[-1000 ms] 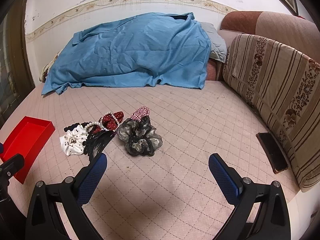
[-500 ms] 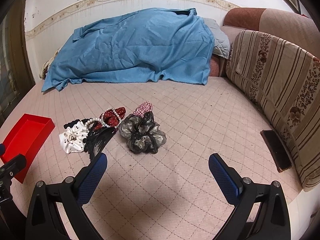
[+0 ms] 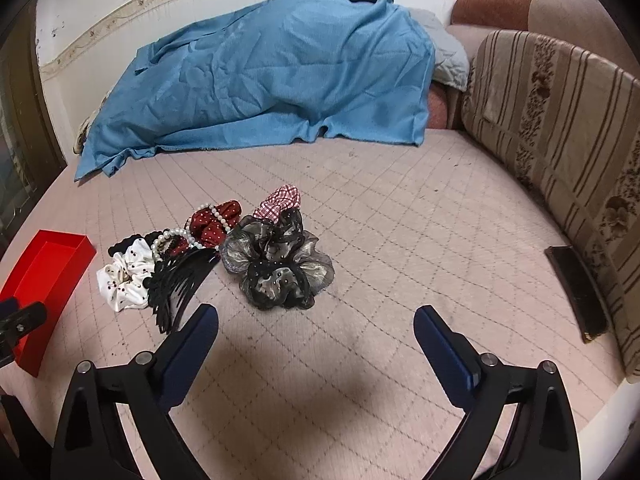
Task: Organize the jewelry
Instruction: 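Move both grippers open toward the pile of hair accessories, then grasp the white cherry scrunchie with left gripper while right grasps grey sheer scrunchie, then carry both scrunchies over the red tray and open both grippers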
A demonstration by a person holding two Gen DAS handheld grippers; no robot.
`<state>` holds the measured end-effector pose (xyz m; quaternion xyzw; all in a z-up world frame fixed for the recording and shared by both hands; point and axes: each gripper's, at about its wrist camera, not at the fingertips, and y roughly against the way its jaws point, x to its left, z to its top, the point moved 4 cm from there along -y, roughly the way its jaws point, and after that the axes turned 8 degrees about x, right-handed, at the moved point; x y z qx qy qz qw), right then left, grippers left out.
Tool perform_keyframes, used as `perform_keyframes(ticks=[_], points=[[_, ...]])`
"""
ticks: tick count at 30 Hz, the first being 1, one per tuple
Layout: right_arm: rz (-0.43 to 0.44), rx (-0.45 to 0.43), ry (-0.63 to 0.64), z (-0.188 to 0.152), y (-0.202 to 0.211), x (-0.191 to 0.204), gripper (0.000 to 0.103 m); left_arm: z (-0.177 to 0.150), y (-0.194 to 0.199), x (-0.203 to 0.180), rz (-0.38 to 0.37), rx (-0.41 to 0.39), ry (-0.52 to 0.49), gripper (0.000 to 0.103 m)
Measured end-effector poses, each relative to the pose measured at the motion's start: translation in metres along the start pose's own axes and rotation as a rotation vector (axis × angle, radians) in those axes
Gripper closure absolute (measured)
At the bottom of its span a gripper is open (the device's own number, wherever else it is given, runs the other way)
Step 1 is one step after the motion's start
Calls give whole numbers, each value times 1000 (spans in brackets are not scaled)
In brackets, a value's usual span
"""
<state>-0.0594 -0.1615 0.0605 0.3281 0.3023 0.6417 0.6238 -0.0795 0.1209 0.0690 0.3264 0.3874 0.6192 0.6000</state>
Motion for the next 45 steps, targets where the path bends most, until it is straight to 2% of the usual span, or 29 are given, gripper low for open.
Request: perform_keyframes(ticks=[3,8,13,18,19,20,21,22,23,24,25,26,29,38,45], points=[[28,15,-9,6,-15,-2,6,11,-21,-2,-42,43,5,26],[67,40,-33,19,-38,-6,10,31,-50,-14,-98,83,9,26],[94,77,-61,30,-64,-9,16,45,-82,-28,-93,121,-23,26],[117,92,-53,37,-77,-4,17,48,-103,-30,-113,169,-11,26],[122,96,-44,37,-79,-1,18,48,-107,-30,-122,178,-5,30],[123,97,-38,37,-81,0,21,48,-110,-31,-127,187,-2,46],[125,102,-27,37,-84,3,24,47,-113,-31,-128,200,-1,57],[130,108,-20,36,-86,6,33,46,-115,-30,-113,209,-1,72],[138,118,-13,37,-90,8,47,46,-113,-30,-113,204,-1,84],[145,128,-10,36,-92,9,54,46,-112,-31,-133,209,1,90],[160,138,-7,35,-93,11,69,45,-109,-31,-140,210,5,91],[167,139,-5,35,-92,12,77,45,-107,-31,-134,203,7,92],[176,121,9,33,-82,16,89,43,-92,-29,-131,179,14,93],[234,76,23,24,-37,22,93,30,-35,0,-182,119,73,93],[288,36,68,25,6,45,93,25,1,43,-157,52,125,92]])
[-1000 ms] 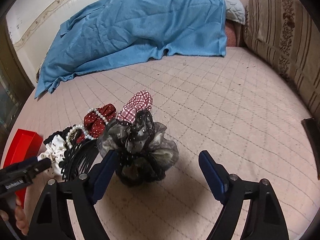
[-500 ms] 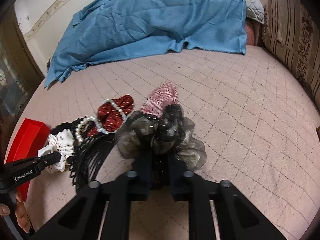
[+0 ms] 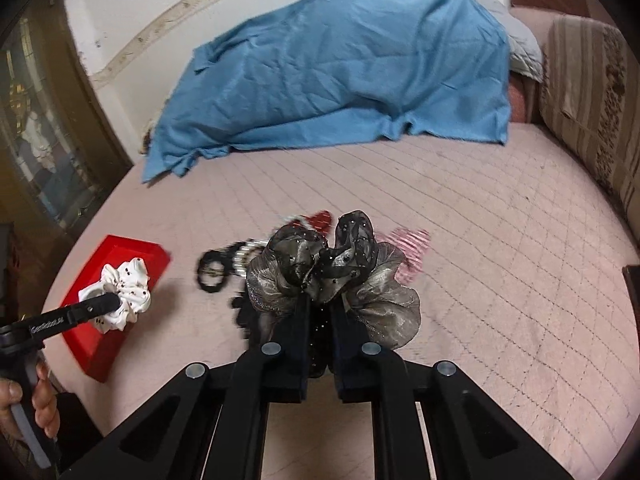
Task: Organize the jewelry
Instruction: 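Carry both scrunchies over the red tray and open both grippers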
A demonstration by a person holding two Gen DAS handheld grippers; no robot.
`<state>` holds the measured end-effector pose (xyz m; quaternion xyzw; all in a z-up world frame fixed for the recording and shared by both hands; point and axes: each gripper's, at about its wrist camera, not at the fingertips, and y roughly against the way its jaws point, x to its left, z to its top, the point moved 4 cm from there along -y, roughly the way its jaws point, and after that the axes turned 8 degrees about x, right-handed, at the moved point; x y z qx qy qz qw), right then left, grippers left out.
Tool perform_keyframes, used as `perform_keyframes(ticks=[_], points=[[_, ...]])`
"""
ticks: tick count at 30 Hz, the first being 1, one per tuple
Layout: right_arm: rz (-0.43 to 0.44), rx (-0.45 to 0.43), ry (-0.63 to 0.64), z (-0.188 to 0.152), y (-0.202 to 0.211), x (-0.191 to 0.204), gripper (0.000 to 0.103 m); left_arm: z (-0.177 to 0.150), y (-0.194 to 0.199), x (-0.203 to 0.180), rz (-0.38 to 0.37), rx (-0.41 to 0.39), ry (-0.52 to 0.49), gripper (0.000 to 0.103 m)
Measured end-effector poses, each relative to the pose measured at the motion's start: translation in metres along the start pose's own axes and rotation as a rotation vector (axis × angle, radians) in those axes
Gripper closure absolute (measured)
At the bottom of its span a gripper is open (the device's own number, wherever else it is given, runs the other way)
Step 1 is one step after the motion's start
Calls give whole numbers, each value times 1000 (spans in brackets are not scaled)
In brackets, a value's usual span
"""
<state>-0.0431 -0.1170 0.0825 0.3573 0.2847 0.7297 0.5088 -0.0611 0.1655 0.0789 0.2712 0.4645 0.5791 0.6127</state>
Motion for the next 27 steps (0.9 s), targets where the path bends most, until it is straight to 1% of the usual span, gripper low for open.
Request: perform_keyframes(ticks=[4,8,13,17,22,25,27], points=[[31,5,66,4,4,32,93,6,18,33,38,-48,30,92],[80,36,128,9,-5,70,93,14,26,69,74,-73,67,92],[183,96,199,19,-28,133,93,37,19,119,123,-67,123,92],[249,140,248,29,-56,182,93,55,4,155,160,-36,149,92],[303,210,273,41,-101,229,93,77,-16,193,197,-12,187,92],[306,257,285,43,-135,251,93,88,-26,207,222,-3,192,92],[302,278,285,45,-152,258,93,95,-31,216,232,0,196,92]])
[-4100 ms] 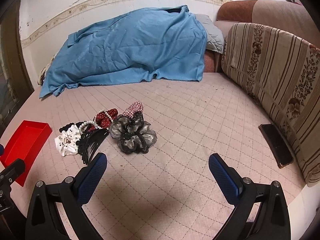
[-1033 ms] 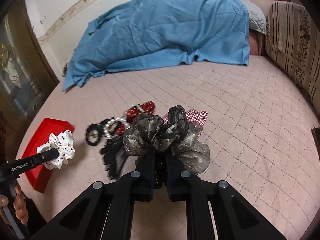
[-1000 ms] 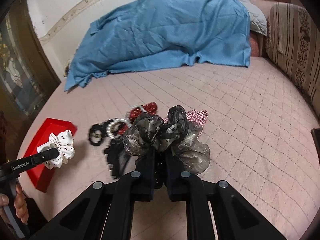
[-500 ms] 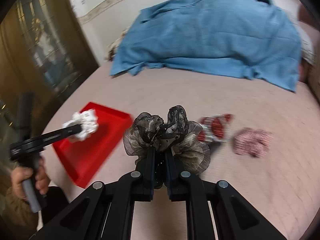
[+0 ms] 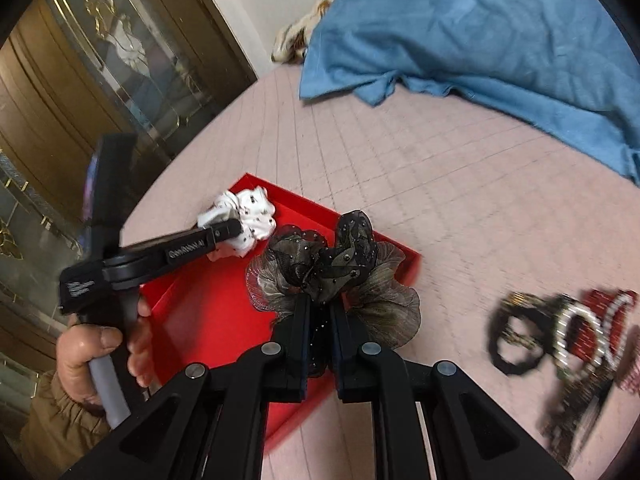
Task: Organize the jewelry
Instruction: 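Carry both scrunchies over the red tray and open both grippers, then withdraw both open grippers from the tray back toward the pile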
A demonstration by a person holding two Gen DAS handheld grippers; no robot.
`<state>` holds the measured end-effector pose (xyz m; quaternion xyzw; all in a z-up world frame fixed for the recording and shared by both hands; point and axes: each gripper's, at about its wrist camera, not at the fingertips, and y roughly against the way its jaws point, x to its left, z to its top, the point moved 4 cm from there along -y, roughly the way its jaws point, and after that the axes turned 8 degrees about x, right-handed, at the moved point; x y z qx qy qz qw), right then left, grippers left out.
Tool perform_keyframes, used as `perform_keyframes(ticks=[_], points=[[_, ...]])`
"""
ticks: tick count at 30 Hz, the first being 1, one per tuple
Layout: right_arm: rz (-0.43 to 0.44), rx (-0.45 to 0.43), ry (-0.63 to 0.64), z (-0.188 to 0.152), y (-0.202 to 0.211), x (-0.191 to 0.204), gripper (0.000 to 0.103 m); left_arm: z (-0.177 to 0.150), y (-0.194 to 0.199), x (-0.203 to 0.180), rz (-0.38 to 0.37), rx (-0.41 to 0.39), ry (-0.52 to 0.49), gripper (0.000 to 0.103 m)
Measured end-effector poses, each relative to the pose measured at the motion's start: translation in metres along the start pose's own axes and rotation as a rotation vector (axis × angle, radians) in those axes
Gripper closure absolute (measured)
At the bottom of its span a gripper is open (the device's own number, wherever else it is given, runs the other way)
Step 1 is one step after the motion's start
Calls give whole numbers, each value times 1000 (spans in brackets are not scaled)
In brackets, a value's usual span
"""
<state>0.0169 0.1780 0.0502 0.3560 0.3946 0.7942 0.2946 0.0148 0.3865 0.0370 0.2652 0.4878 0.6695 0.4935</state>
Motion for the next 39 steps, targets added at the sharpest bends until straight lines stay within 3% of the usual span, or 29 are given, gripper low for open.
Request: perform_keyframes(ticks=[4,7,10,15,16,19,22,25,26,27,29,36,39], points=[[-5,39,-8,14,-34,1,91,11,-7,9,8,-8,21,92],[-12,52,-5,19,-47,4,89,12,-8,12,1,-18,37,83],[-5,56,-5,21,-48,6,60,11,-5,12,5,-34,39,64],[-2,5,3,19,-24,6,49,6,8,13,-10,-61,47,56],[3,-10,-5,14,-14,4,43,5,10,14,-13,-64,50,55],[-41,-29,-27,-2,-1,0,34,-2,23,16,-6,-85,55,54],[-70,19,-44,-22,-3,0,34,-13,37,21,5,-109,70,53],[-10,112,-56,-40,-23,9,36,-27,48,24,-9,-119,100,51],[-11,134,-47,-45,-30,13,49,-30,50,24,-15,-119,106,51],[-29,154,-30,-49,-35,17,55,-36,53,24,-26,-116,113,51],[-103,166,4,-56,-41,20,74,-44,58,24,-35,-114,115,51],[-208,143,39,-51,-35,8,82,-60,74,12,-52,-121,92,51],[-161,153,0,-48,-33,-4,82,-63,79,1,-62,-119,79,51]])
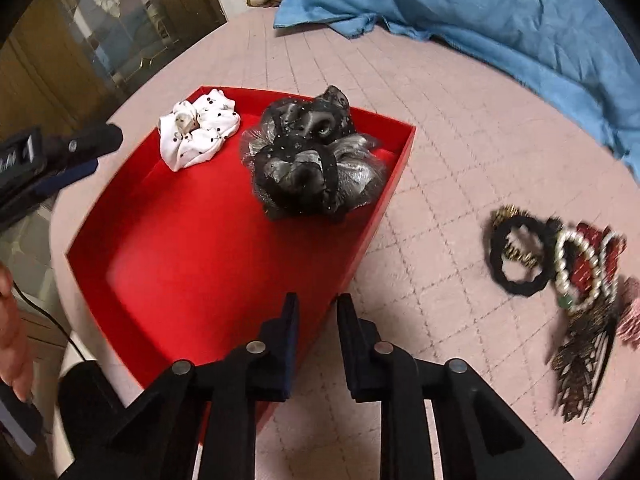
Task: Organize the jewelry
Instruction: 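Withdraw both open grippers from the tray back toward the pile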
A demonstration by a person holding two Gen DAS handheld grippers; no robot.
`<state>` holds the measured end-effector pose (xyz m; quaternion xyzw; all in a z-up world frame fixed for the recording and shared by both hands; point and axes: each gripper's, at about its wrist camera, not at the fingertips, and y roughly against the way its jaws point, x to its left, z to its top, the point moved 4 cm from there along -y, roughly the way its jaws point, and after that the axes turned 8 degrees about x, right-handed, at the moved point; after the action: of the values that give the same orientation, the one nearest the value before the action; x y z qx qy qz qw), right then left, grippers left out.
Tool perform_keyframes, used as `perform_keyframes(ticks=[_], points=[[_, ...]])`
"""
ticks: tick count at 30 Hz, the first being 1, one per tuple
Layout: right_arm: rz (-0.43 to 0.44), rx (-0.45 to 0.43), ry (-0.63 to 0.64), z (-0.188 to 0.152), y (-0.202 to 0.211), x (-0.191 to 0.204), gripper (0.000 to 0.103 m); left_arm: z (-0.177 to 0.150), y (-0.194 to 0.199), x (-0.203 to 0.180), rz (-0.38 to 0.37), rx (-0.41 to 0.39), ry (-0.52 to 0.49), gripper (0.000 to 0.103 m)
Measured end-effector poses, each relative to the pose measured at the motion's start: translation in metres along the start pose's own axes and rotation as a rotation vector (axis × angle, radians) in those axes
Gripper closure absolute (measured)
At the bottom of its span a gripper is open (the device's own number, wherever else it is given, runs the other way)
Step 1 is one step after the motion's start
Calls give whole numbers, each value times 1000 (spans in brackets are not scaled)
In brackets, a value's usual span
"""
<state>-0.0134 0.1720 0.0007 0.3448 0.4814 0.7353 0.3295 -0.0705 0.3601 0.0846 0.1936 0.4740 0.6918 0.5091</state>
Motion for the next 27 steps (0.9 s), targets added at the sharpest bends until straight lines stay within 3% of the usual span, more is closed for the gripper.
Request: perform_keyframes(ticks=[1,3,5,6,12,18,23,27], points=[[42,-5,-26,-1,4,-4,82,-2,2,-4,-7,0,-3,51],[88,-21,-48,-5,14,-9,71,-5,5,-15,-24,4,-16,51],[114,-59,-64,-15,28,-18,45,-9,7,-28,-40,12,-36,51],[127,-85,-76,-25,38,-27,42,-12,8,-38,-50,17,-57,51],[117,-150,-144,-88,74,-89,41,-28,4,-94,-86,49,-169,47],[43,-209,-332,-138,105,-188,41,-43,-16,-152,-124,105,-264,47],[-15,-252,-454,-147,115,-249,41,-51,-49,-190,-166,173,-297,47],[-38,-273,-486,-140,110,-275,41,-52,-76,-210,-157,214,-328,47]])
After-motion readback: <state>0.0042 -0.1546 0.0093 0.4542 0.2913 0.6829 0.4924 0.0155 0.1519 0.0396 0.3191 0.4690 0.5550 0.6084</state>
